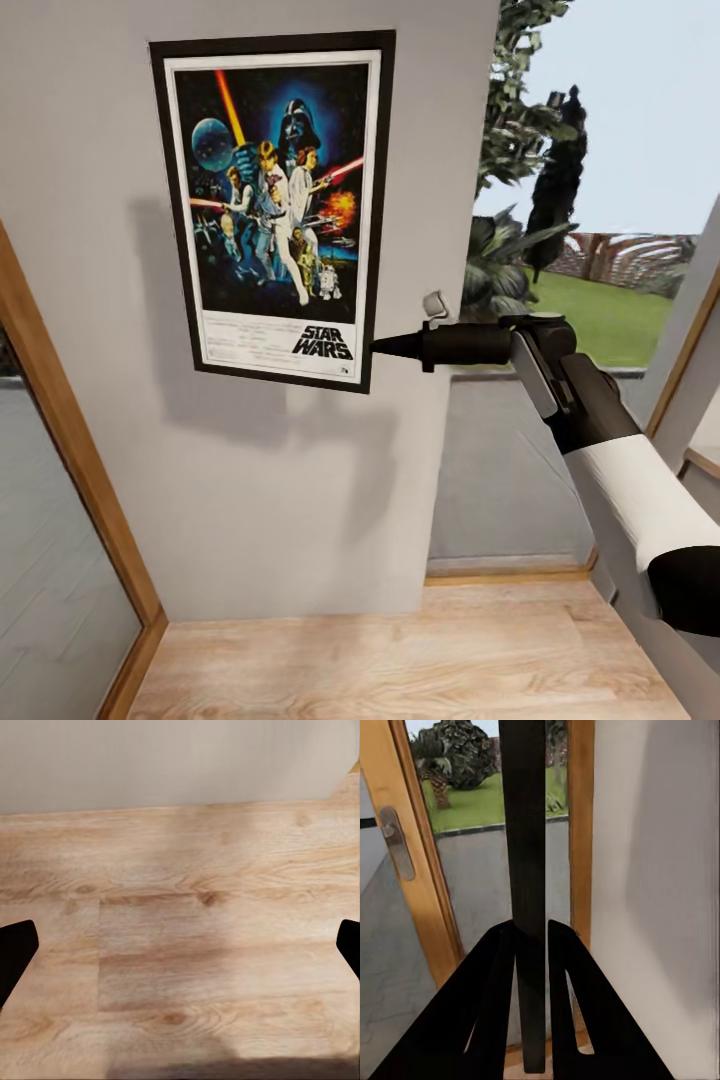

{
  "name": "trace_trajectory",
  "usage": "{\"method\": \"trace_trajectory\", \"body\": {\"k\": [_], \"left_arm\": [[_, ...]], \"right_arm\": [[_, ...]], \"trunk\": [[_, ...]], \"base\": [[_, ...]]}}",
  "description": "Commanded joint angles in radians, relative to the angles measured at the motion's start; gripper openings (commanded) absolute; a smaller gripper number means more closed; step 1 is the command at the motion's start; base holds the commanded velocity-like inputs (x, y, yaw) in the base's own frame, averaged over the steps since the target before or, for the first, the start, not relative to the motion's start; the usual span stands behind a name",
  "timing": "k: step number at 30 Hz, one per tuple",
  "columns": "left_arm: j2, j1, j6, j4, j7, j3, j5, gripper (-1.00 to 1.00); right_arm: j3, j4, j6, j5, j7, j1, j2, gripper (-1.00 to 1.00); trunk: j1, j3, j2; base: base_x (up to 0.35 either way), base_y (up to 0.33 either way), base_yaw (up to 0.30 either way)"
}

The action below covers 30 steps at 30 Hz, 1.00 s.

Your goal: Pick up the poster from the kitchen countertop and hang it on one of the wall nails in the kitchen.

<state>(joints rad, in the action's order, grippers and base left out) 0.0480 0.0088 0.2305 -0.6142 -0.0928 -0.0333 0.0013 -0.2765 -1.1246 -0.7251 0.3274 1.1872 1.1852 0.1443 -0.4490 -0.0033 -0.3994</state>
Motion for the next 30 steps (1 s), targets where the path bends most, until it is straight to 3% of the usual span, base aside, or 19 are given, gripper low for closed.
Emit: {"method": "trace_trajectory", "body": {"k": [1, 9, 21, 30], "left_arm": [[0.000, 0.000, 0.001, -0.001, -0.007, -0.004, 0.000, 1.00], [0.000, 0.000, 0.001, -0.001, -0.007, -0.004, 0.000, 1.00], [0.000, 0.000, 0.003, -0.001, -0.007, -0.004, 0.000, 1.00], [0.000, 0.000, 0.003, -0.001, -0.007, -0.004, 0.000, 1.00]], "right_arm": [[-0.002, 0.000, -0.009, 0.009, 0.000, 0.001, 0.001, -1.00], [-0.003, 0.002, -0.010, 0.009, 0.000, 0.000, -0.003, -1.00], [-0.005, 0.011, -0.013, 0.010, 0.001, 0.015, -0.011, -1.00], [-0.006, 0.014, -0.016, 0.009, 0.029, 0.026, -0.046, -1.00]], "trunk": [[-0.001, 0.000, -0.001], [-0.001, 0.000, -0.001], [-0.001, 0.000, -0.001], [-0.001, 0.000, -0.001]], "base": [[0.334, 0.000, 0.000], [0.288, 0.000, 0.000], [0.041, 0.000, 0.000], [0.001, 0.000, 0.000]]}}
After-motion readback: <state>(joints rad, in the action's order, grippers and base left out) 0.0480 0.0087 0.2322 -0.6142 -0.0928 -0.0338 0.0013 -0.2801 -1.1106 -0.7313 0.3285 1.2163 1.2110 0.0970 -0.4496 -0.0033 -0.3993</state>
